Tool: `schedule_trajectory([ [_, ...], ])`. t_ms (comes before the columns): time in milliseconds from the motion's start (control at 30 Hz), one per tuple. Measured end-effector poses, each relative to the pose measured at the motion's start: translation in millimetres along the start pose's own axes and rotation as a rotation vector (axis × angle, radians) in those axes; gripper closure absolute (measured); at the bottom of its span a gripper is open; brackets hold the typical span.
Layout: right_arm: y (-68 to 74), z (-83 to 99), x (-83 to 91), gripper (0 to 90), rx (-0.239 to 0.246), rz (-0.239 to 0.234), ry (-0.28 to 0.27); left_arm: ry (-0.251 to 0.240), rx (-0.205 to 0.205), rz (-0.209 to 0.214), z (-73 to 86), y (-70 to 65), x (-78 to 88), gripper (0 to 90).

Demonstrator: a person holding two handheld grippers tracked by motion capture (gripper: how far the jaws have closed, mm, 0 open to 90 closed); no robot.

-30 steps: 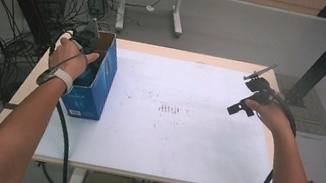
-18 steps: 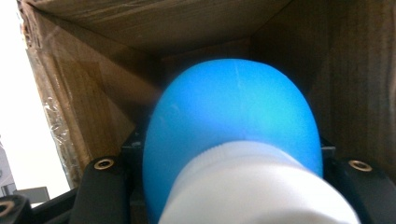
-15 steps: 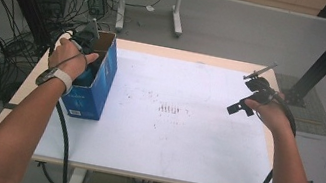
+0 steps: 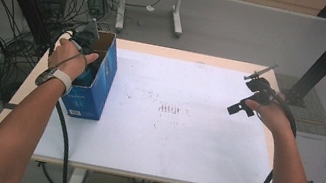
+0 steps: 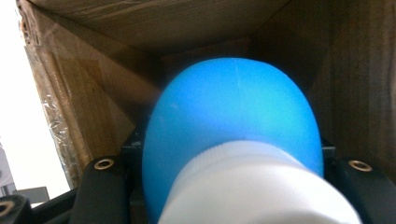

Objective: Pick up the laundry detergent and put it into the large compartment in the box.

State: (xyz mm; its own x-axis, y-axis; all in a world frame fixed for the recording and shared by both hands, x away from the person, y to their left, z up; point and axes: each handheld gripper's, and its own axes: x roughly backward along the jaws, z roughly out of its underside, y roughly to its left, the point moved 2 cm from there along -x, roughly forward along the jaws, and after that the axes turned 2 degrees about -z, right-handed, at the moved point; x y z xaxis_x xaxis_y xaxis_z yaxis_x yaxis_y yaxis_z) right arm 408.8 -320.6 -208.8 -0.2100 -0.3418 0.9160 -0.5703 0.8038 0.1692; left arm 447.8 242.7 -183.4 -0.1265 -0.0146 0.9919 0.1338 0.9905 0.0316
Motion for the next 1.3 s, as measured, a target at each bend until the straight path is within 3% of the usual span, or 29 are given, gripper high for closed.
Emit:
schedule_trajectory([
  [1300,0.8,-0.1,1.6,12.1,-0.001,0.002,0.001,-0.007,-0.001,-0.004,1.8,-1.8,-0.4,39.2],
])
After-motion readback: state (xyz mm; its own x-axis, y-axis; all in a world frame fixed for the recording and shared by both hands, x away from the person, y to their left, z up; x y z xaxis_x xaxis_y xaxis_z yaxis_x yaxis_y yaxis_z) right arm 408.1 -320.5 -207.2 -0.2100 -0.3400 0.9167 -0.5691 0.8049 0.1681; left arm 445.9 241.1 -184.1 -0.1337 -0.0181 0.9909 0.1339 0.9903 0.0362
